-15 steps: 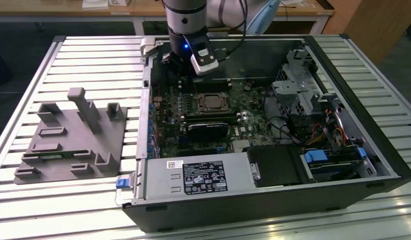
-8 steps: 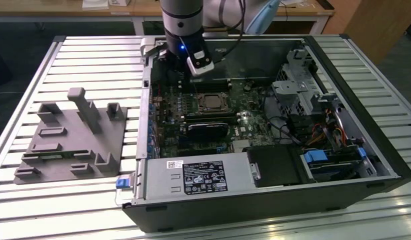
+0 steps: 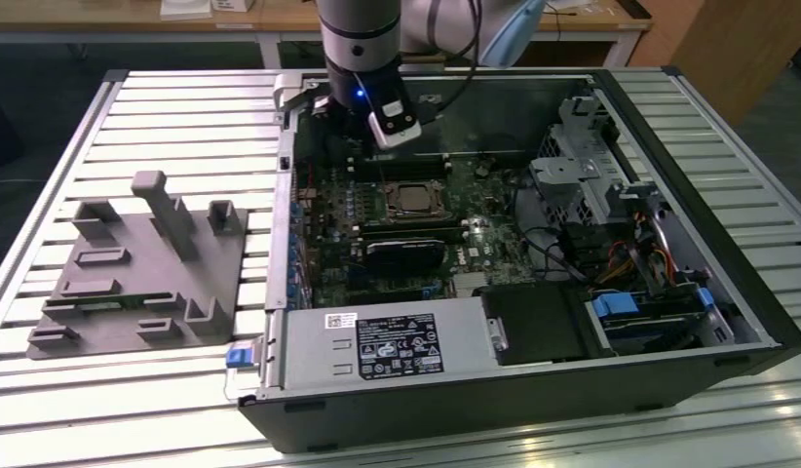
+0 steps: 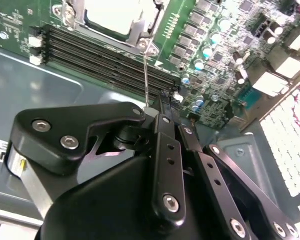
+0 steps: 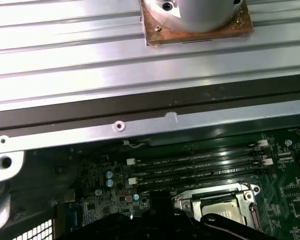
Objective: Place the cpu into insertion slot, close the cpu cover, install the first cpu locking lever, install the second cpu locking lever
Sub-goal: 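Install the first cpu locking lever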
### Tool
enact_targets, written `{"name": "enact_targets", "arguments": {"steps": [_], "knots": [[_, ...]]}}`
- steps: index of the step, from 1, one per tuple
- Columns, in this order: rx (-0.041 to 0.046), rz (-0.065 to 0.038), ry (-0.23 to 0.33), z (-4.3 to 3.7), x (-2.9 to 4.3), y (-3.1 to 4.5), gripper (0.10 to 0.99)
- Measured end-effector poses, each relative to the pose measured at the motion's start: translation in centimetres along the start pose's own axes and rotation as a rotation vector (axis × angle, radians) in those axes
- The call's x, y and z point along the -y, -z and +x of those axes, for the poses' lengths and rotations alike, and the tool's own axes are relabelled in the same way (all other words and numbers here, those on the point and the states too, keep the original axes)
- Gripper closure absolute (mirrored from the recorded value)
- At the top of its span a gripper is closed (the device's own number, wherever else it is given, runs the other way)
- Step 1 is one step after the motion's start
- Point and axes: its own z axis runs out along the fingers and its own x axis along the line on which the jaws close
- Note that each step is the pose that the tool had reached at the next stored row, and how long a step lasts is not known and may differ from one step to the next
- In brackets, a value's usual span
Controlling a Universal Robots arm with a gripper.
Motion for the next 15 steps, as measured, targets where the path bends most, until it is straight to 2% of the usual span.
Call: {"name": "enact_targets", "arguments": {"steps": [8, 15], "knots": [[0.0, 0.0, 0.0, -1.79, -0.27, -0.16, 0.98], [-0.0001, 0.0, 0.0, -3.73, -0.54, -0.3, 0.98]]}}
